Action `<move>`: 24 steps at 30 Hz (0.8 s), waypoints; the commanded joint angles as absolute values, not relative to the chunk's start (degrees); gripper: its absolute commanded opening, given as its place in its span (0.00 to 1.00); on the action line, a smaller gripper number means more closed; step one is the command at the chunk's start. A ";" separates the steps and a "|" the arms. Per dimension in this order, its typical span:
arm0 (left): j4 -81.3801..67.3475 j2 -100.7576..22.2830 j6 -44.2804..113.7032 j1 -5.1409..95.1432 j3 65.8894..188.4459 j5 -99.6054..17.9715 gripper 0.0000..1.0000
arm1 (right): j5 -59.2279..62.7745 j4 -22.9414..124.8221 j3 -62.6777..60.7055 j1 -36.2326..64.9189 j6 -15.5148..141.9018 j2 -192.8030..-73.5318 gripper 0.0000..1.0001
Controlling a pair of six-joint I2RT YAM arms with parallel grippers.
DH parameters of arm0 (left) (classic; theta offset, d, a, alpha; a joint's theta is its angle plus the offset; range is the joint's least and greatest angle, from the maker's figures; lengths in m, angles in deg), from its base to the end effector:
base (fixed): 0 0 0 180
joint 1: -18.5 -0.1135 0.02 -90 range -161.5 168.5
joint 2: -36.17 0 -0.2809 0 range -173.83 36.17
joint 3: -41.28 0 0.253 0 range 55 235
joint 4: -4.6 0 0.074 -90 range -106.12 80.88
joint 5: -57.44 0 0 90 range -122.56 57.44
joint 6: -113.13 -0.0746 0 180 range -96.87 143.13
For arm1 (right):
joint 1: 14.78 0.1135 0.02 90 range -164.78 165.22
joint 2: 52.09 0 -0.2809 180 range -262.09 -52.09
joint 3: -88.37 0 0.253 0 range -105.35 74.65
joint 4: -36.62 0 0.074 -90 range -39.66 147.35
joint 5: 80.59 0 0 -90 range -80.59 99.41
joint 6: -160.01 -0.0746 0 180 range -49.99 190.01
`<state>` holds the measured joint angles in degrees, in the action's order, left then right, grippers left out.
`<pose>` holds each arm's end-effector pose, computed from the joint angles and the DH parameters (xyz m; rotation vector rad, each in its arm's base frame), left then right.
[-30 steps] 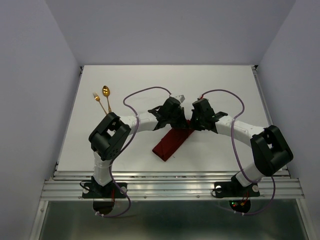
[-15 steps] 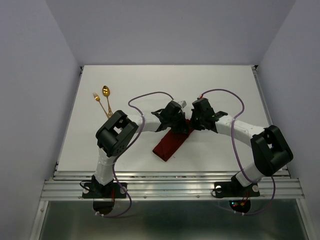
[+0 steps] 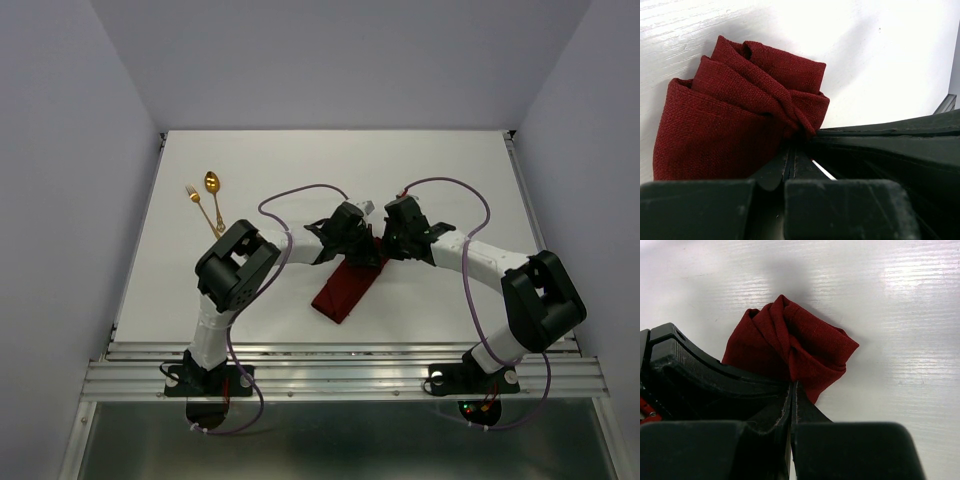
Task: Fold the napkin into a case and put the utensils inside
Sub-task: Stuff the top corner of the smaller-rectangle-folded napkin into the folded napkin.
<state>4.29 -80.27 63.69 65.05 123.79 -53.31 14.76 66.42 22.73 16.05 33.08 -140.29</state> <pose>0.3067 -0.3622 0.1429 0.3575 2.3847 -1.1933 0.2915 0.1659 0.1798 0.1741 2.5140 0.3810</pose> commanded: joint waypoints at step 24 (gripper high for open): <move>-2.53 -70.52 56.44 62.80 119.33 -51.27 0.00 | 14.07 64.32 20.42 16.59 33.36 -140.50 0.01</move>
<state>-3.45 -68.86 57.87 62.64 119.73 -49.83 14.50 66.18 22.73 16.11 33.12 -140.75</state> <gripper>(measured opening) 0.019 0.014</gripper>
